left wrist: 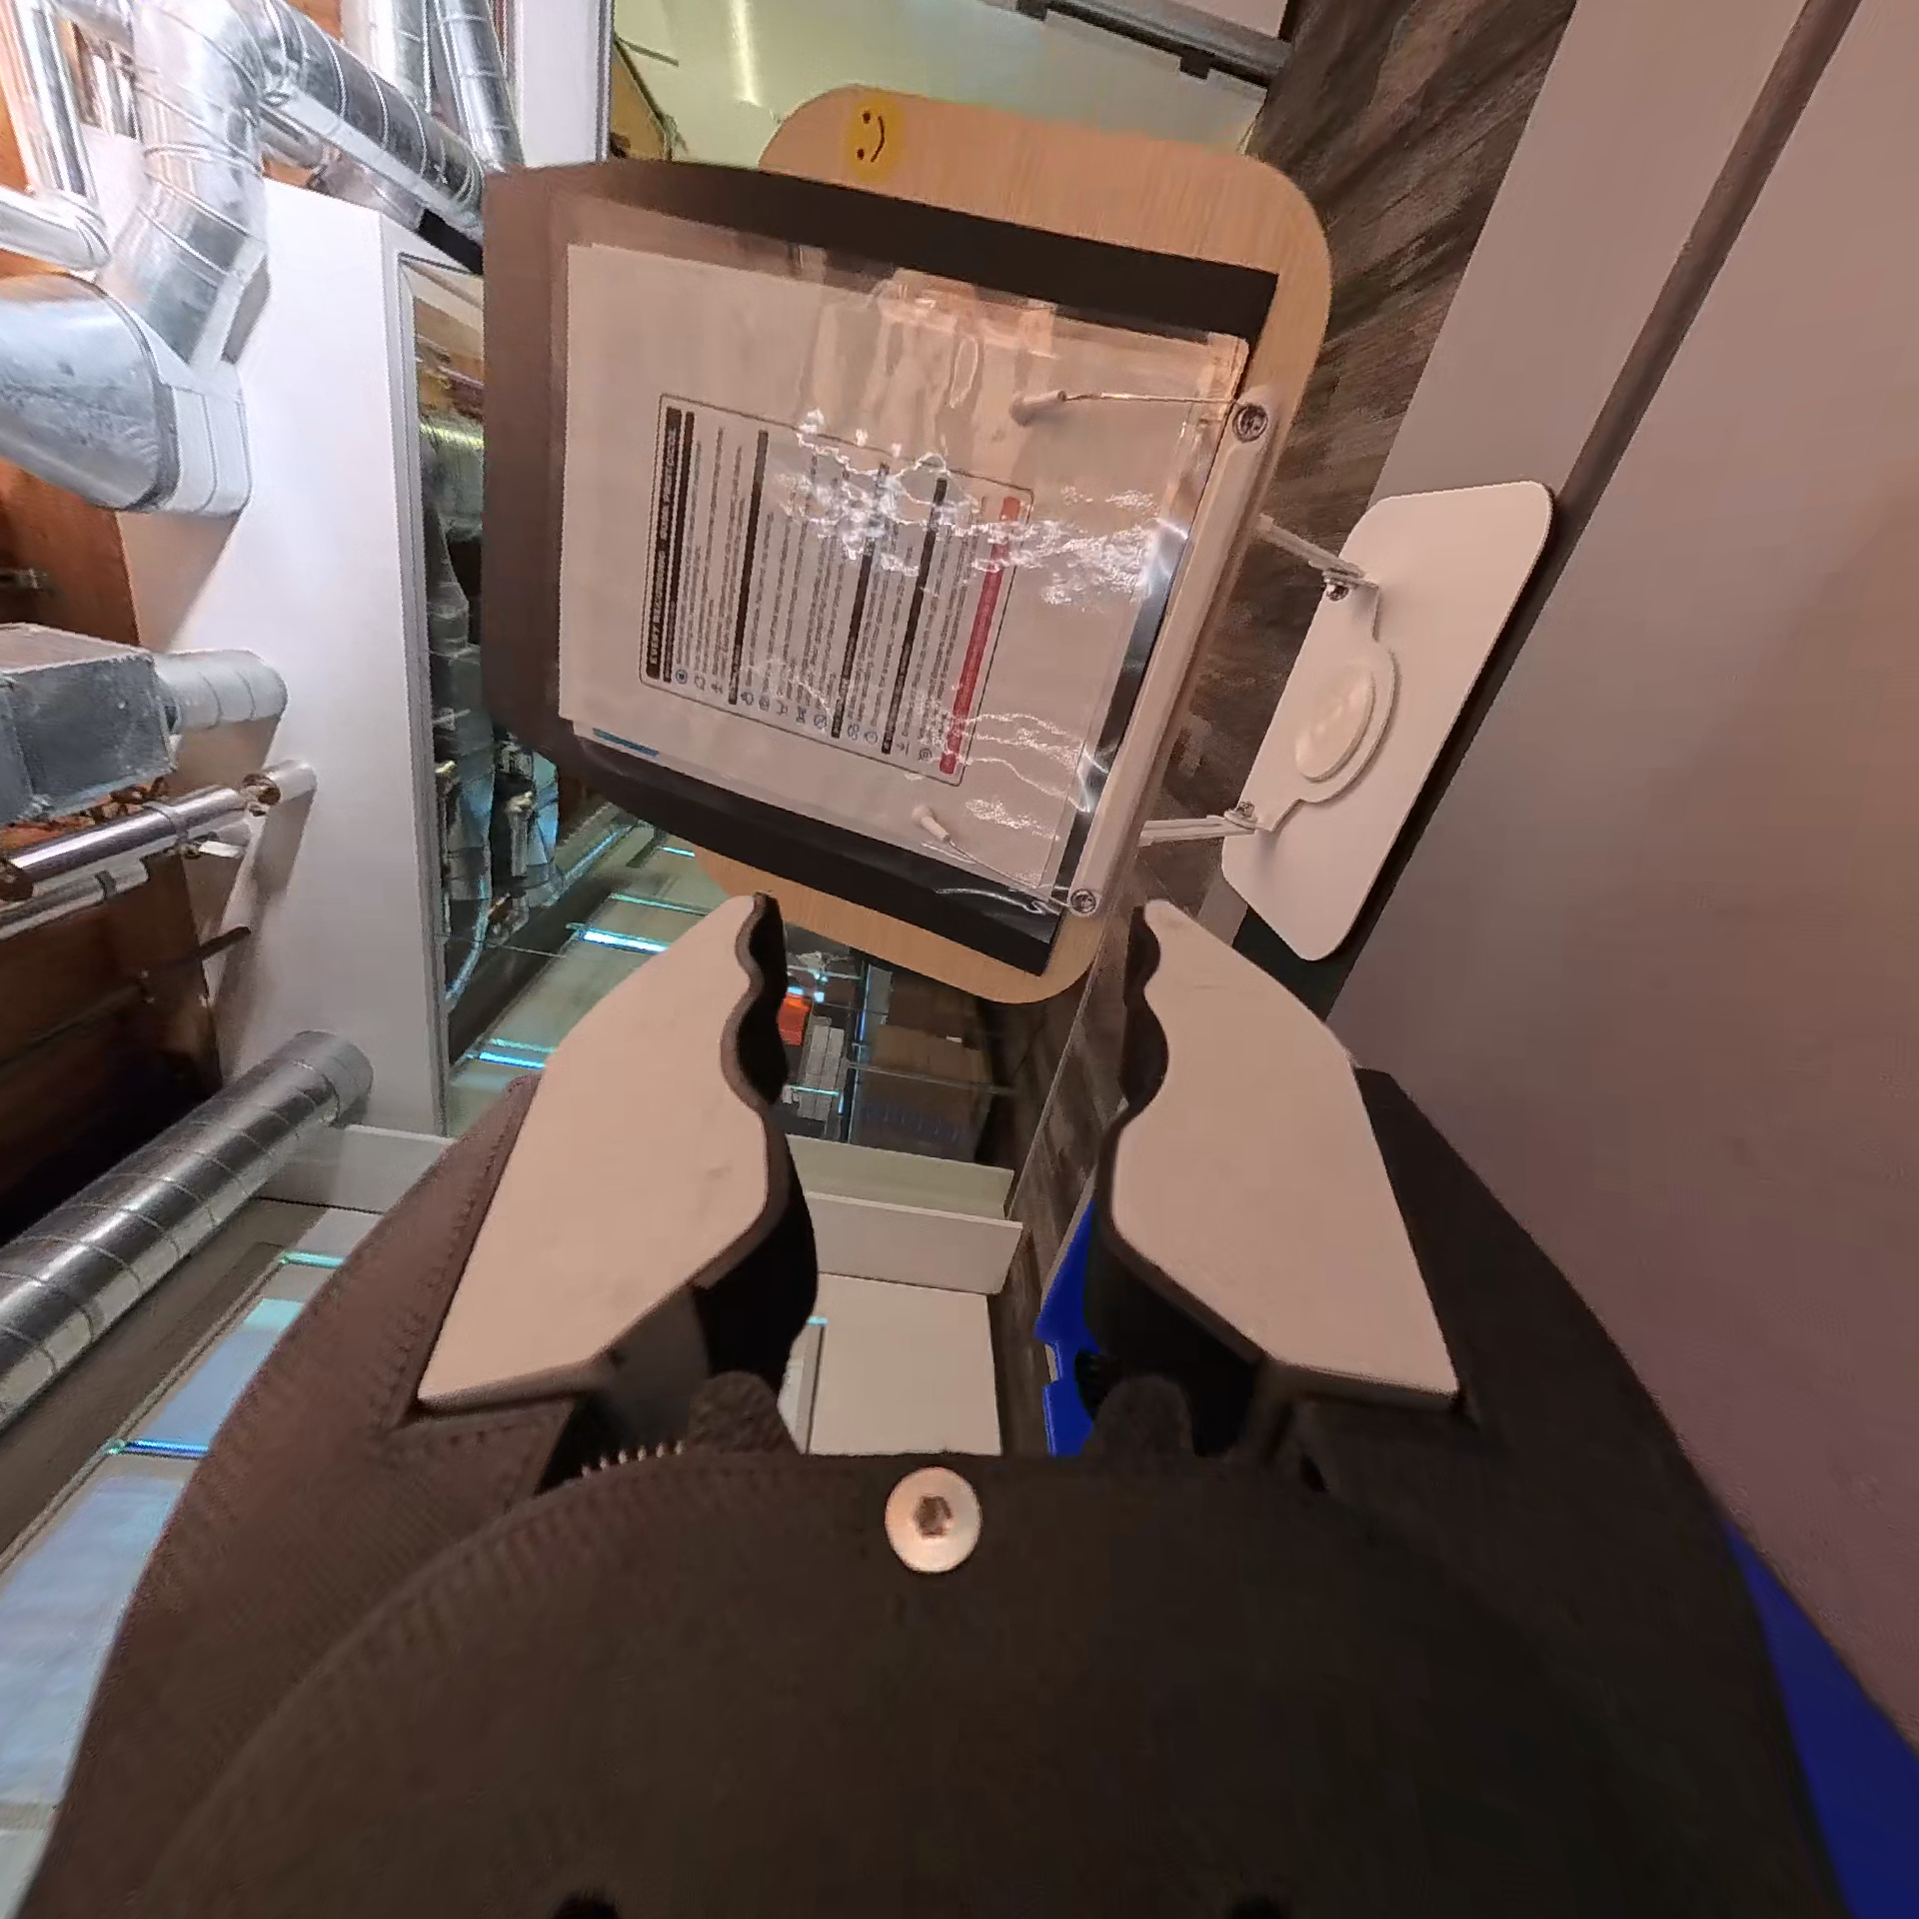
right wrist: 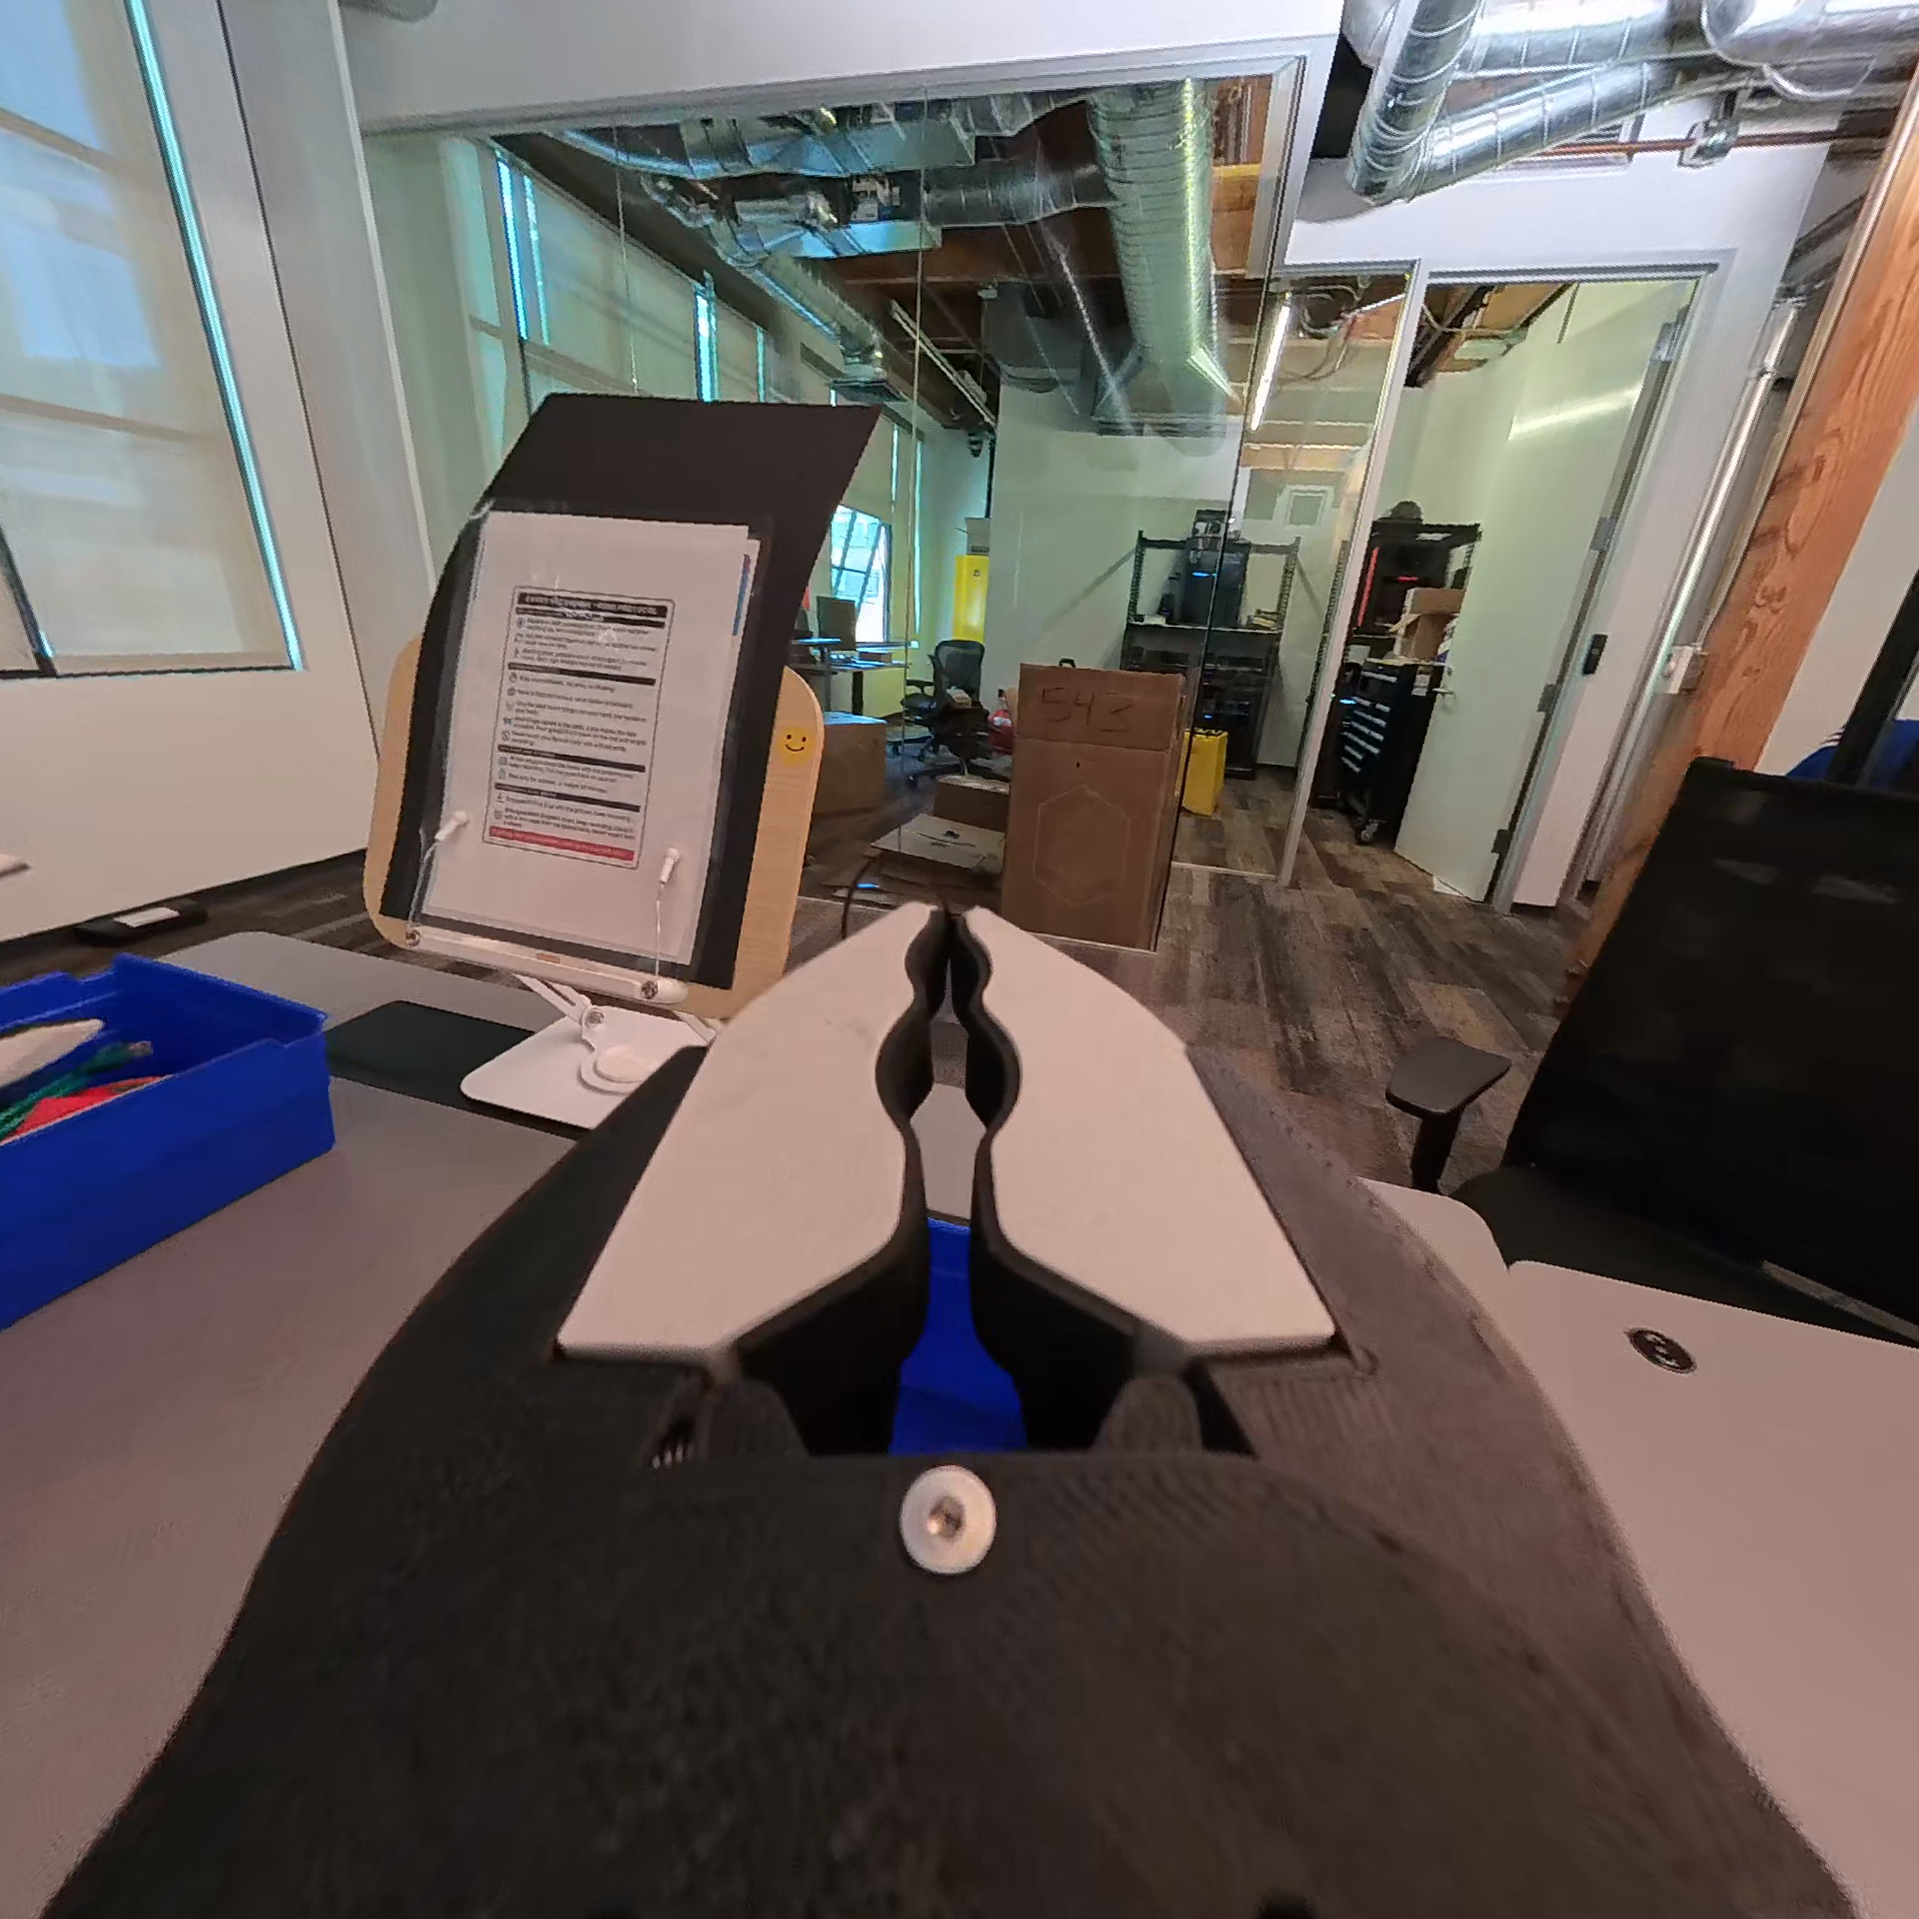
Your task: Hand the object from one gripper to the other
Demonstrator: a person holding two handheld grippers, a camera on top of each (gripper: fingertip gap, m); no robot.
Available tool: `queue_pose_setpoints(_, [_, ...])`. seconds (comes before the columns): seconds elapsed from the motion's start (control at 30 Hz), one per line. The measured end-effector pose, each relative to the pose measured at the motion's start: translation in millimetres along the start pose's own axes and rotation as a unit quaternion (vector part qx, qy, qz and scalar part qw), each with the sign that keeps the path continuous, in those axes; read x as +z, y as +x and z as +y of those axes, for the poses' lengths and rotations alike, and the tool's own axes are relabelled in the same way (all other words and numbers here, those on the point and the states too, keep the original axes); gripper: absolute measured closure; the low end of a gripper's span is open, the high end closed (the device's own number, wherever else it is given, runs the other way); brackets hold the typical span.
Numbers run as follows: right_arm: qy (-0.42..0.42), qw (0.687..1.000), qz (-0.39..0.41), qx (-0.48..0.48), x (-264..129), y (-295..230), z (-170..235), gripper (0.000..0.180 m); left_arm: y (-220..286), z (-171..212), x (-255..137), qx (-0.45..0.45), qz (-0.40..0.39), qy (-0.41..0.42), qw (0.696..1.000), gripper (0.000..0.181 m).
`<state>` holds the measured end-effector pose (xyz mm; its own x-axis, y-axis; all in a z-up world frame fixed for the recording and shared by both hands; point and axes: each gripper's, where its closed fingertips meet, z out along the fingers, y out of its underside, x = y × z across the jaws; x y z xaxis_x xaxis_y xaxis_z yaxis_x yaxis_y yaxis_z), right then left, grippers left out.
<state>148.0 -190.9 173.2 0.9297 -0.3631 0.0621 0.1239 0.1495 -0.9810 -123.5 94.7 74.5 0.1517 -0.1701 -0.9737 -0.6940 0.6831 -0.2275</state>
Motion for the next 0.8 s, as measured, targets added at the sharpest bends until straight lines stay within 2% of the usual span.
queue_pose_setpoints(0.13, [0.007, 0.999, -0.031, 0.017, 1, -14, -5, 0.179, 3, -6, -1, -0.022, 0.01, 0.015, 1.0, 0.121])
queue_pose_setpoints(0.2, [-0.001, 0.998, -0.056, 0.023, 6, -30, -5, 0.179, 7, -13, -3, -0.082, 0.045, 0.039, 0.995, 0.123])
queue_pose_setpoints(0.27, [-0.015, 0.997, -0.079, 0.013, 12, -50, -5, 0.179, 13, -28, -10, -0.169, 0.108, 0.08, 0.976, 0.123])
queue_pose_setpoints(0.33, [-0.023, 0.995, -0.097, -0.008, 17, -74, -6, 0.179, 18, -56, -27, -0.264, 0.192, 0.146, 0.934, 0.122])
queue_pose_setpoints(0.4, [-0.025, 0.991, -0.125, -0.025, 21, -102, -9, 0.179, 16, -86, -50, -0.34, 0.264, 0.216, 0.876, 0.121])
queue_pose_setpoints(0.5, [-0.029, 0.983, -0.172, -0.049, 23, -150, -11, 0.178, 13, -122, -83, -0.401, 0.337, 0.3, 0.798, 0.116])
queue_pose_setpoints(0.63, [-0.032, 0.966, -0.239, -0.097, 16, -218, -11, 0.179, 21, -151, -107, -0.418, 0.374, 0.344, 0.753, 0.114])
queue_pose_setpoints(0.7, [-0.033, 0.956, -0.268, -0.118, 10, -244, -9, 0.178, 22, -161, -117, -0.45, 0.408, 0.357, 0.71, 0.125])
queue_pose_setpoints(0.73, [-0.033, 0.953, -0.272, -0.129, 8, -251, -8, 0.179, 22, -163, -120, -0.464, 0.425, 0.354, 0.692, 0.144])
queue_pose_setpoints(0.77, [-0.031, 0.952, -0.269, -0.14, 7, -254, -8, 0.179, 21, -162, -120, -0.472, 0.437, 0.353, 0.68, 0.176])
queue_pose_setpoints(0.8, [-0.028, 0.953, -0.263, -0.149, 7, -255, -9, 0.179, 20, -161, -121, -0.477, 0.445, 0.353, 0.671, 0.177])
